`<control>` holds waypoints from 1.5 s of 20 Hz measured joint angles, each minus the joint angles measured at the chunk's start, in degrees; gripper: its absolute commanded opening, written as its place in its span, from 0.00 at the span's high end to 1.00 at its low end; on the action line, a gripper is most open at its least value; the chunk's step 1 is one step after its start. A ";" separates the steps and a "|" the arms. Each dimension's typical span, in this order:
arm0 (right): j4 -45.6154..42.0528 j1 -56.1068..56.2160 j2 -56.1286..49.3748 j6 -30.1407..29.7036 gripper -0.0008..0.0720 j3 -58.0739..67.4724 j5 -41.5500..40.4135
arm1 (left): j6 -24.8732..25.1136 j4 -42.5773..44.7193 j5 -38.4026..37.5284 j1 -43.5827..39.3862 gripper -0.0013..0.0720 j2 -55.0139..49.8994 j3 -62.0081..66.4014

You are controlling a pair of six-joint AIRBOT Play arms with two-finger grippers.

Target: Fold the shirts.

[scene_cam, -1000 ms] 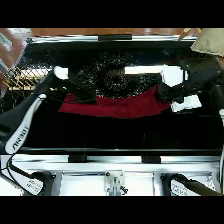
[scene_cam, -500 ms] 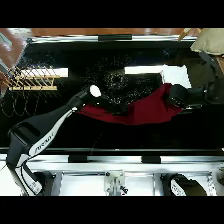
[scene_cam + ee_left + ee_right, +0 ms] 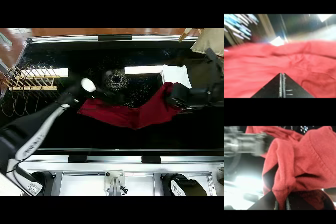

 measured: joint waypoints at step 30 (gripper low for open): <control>-10.03 23.26 -51.98 0.63 0.07 26.51 -1.62 | -0.90 8.68 -5.01 30.40 0.94 46.16 -1.97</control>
